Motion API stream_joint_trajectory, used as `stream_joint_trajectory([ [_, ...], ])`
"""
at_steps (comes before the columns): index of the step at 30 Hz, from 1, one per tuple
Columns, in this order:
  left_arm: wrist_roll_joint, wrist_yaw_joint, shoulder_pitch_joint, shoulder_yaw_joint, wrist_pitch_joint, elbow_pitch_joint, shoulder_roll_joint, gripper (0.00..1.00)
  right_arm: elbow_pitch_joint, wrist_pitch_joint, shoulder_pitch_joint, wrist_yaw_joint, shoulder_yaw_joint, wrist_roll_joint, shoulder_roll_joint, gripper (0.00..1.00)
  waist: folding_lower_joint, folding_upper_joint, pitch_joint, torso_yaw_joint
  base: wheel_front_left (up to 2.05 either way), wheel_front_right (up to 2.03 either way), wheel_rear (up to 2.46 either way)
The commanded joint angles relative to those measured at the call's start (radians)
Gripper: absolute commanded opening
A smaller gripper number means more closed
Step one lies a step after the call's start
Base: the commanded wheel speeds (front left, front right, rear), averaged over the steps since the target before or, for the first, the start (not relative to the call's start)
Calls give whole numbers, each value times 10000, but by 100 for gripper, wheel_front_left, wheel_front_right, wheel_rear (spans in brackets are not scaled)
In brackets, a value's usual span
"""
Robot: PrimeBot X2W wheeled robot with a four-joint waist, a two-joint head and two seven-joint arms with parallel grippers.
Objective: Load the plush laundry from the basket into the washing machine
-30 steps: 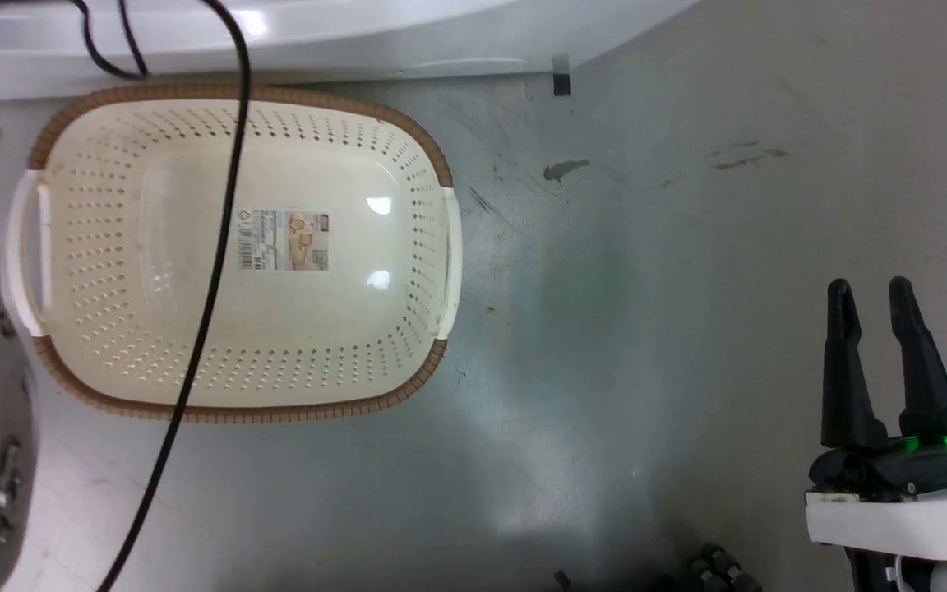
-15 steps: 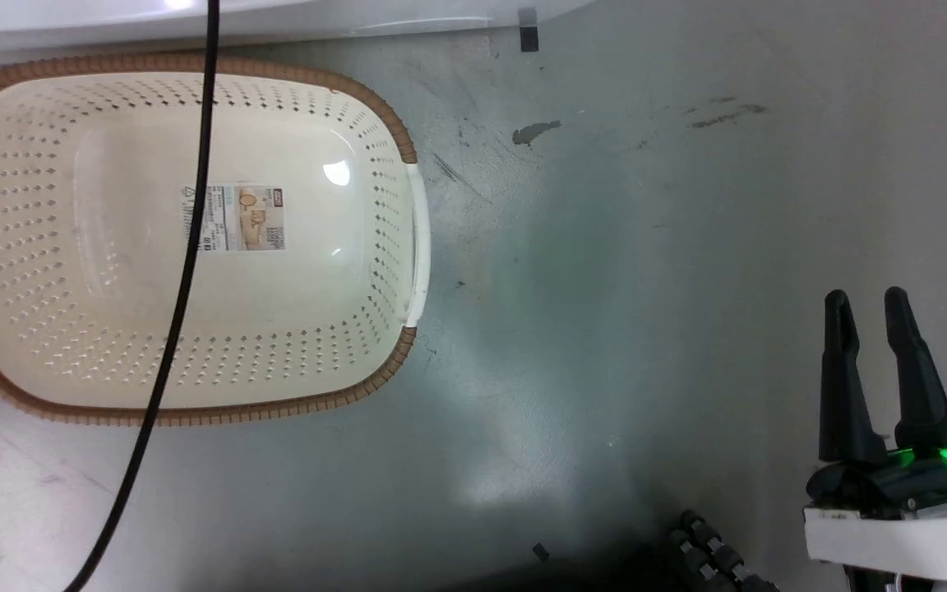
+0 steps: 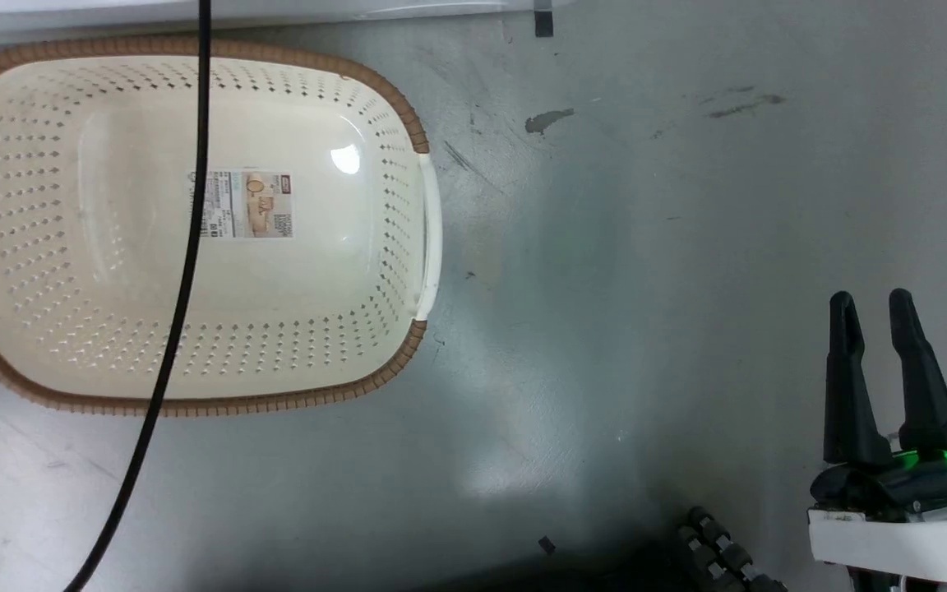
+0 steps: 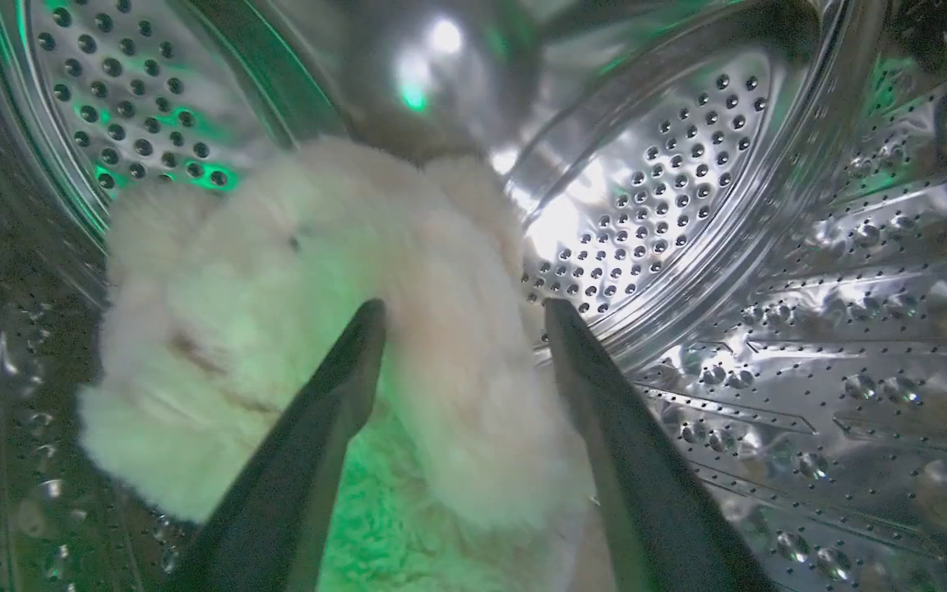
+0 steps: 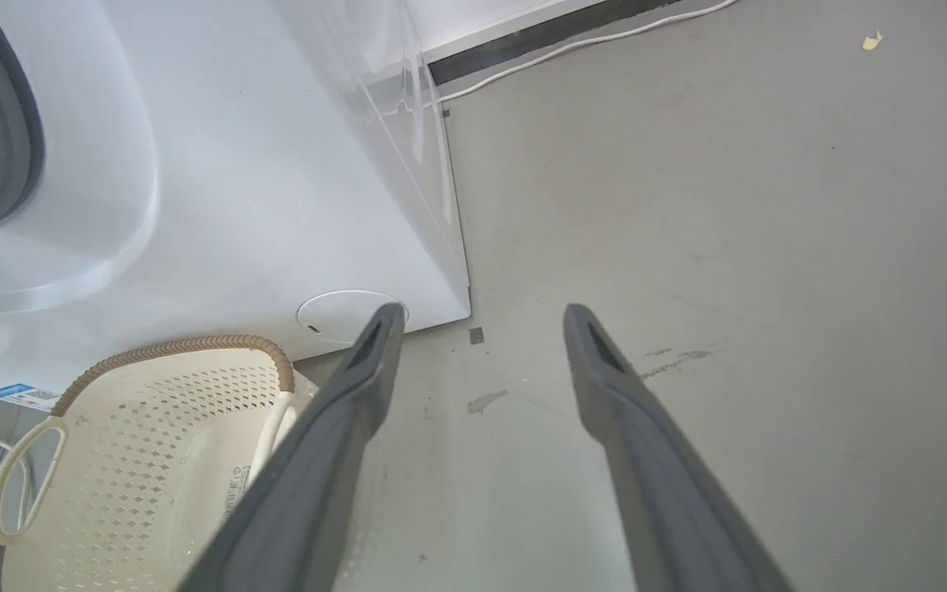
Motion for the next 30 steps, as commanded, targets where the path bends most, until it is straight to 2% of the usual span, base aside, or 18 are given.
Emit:
stream_joint_trajectory([
  [1, -45, -39, -226, -13, -49, 0, -58, 100, -59, -42, -44, 8, -42, -45, -20, 100, 0, 0, -20, 40, 0, 0, 0],
  [12, -534, -189, 408, 120, -64, -2, -560, 100, -122, -42, -225, 8, -252, -497, -20, 100, 0, 0, -460, 695, 0, 0, 0],
  [17, -688, -276, 1061, 98, -65, -65, -907, 100, -78, -42, -356, 8, -442, -715, -20, 100, 0, 0, -803, 1081, 0, 0, 0],
  [30, -811, -135, 3353, 171, -66, -1007, -1729, 100, 300, -42, -598, 8, -825, -1159, -20, 100, 0, 0, -1954, 1850, 0, 0, 0],
])
